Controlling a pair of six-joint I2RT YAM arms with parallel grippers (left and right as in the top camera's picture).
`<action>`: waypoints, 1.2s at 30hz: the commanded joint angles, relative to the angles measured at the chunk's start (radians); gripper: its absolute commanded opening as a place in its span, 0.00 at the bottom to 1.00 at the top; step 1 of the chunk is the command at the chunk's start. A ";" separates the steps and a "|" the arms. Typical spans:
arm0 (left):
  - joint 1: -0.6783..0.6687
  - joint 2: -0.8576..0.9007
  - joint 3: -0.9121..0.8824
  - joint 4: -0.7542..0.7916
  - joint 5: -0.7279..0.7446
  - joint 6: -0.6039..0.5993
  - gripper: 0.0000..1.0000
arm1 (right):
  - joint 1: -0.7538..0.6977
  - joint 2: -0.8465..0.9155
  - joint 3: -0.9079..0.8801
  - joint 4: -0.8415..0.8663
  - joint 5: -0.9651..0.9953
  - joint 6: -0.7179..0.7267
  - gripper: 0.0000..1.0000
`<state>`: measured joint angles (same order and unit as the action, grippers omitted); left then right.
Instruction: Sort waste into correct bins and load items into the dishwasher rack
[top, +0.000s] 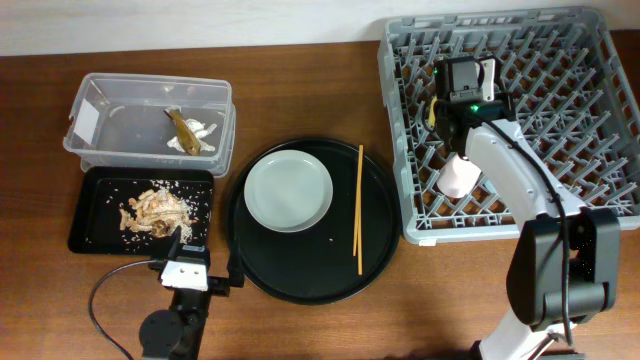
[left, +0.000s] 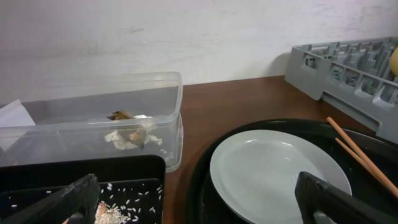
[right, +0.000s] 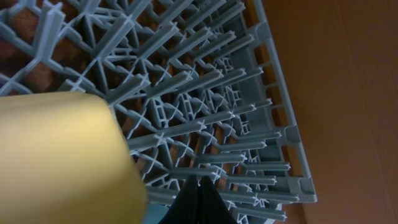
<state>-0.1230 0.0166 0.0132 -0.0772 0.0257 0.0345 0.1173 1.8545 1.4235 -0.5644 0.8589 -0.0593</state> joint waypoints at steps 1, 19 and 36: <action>0.002 -0.006 -0.004 -0.003 -0.003 0.012 0.99 | 0.001 -0.031 0.018 -0.011 0.060 0.012 0.04; 0.002 -0.006 -0.004 -0.003 -0.003 0.012 0.99 | 0.441 0.105 -0.033 -0.128 -1.030 0.783 0.59; 0.002 -0.006 -0.004 -0.003 -0.003 0.012 0.99 | -0.072 -0.456 -0.015 -0.021 -0.109 0.224 0.04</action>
<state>-0.1230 0.0166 0.0132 -0.0772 0.0257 0.0345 0.1398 1.3716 1.4040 -0.6254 0.4976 0.2230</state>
